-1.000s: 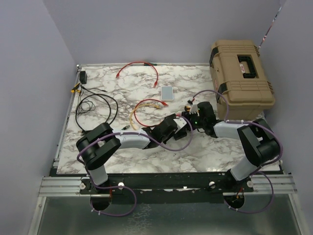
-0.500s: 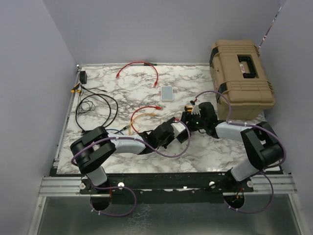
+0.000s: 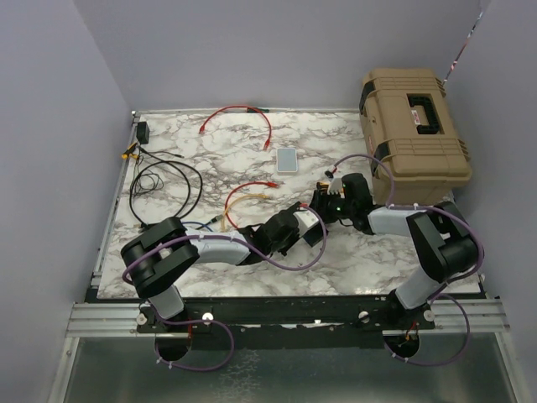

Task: Insert the plug into the switch port
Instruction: Insert the connector into the switch port.

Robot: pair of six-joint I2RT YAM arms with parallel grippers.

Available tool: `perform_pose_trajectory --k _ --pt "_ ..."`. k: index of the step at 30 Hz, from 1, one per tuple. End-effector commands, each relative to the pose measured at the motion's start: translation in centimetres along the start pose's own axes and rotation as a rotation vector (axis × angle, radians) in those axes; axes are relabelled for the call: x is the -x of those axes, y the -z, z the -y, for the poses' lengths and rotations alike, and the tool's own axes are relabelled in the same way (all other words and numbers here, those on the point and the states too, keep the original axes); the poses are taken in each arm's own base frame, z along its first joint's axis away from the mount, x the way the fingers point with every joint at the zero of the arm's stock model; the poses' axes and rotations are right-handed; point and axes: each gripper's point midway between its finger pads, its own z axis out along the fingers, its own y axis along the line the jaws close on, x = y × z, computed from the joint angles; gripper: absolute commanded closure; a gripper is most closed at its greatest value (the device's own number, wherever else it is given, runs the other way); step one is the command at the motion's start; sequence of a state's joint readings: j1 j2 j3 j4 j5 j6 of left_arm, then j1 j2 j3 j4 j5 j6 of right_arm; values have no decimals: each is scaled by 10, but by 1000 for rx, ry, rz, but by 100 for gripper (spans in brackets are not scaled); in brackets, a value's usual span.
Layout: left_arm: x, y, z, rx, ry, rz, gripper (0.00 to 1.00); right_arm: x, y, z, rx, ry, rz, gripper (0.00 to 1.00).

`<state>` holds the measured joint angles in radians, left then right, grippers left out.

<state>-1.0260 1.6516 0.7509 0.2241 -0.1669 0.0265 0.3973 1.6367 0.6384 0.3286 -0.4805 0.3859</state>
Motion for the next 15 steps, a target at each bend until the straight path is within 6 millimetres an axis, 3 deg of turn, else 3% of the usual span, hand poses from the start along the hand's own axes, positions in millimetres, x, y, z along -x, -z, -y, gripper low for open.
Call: perform_pose_trajectory --k 1,15 --pt "21 -4 7 -22 9 62 100 -20 -3 -10 97 -6 -83 43" --pt "63 -12 2 6 19 173 100 -42 -5 -26 190 -17 -163 48"
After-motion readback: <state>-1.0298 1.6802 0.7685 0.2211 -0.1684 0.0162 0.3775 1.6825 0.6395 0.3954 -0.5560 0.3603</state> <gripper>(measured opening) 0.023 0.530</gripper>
